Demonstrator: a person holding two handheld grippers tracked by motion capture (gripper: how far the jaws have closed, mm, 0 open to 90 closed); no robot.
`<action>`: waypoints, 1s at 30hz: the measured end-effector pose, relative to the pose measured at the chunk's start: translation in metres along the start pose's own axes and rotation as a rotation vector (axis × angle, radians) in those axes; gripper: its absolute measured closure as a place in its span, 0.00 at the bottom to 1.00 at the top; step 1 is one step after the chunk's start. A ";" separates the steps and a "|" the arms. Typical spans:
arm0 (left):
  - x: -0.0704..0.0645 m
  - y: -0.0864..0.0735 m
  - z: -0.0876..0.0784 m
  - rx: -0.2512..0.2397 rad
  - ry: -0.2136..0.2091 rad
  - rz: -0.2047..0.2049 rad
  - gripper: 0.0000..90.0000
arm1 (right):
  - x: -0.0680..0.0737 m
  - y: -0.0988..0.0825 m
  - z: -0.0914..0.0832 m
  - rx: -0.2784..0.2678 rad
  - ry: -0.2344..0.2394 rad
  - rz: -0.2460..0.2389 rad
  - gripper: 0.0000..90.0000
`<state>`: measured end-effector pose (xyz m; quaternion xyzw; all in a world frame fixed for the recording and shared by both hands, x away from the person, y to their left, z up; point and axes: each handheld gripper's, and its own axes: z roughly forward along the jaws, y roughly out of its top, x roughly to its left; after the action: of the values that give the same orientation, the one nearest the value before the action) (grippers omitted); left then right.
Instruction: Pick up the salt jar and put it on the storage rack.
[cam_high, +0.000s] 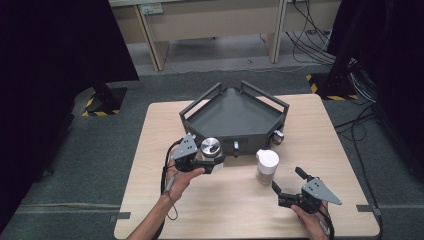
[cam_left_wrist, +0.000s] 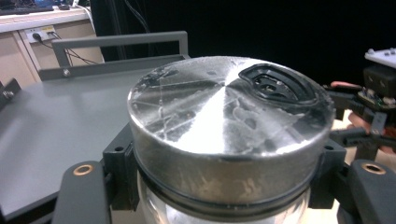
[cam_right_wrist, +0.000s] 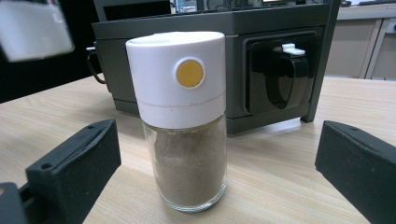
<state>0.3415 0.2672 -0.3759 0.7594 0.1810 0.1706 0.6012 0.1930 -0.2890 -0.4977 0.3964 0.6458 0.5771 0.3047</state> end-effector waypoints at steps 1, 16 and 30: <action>0.002 0.003 0.001 -0.001 0.000 0.001 0.34 | 0.000 0.000 0.000 0.000 0.000 0.000 0.00; 0.026 0.044 0.021 0.001 0.078 -0.030 0.34 | 0.000 0.000 0.000 0.002 0.002 0.000 0.00; 0.045 0.055 0.042 -0.010 0.196 -0.036 0.34 | -0.001 0.000 0.000 0.001 0.004 0.003 0.00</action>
<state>0.4049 0.2417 -0.3298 0.7328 0.2517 0.2342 0.5872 0.1933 -0.2896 -0.4979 0.3965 0.6460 0.5780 0.3025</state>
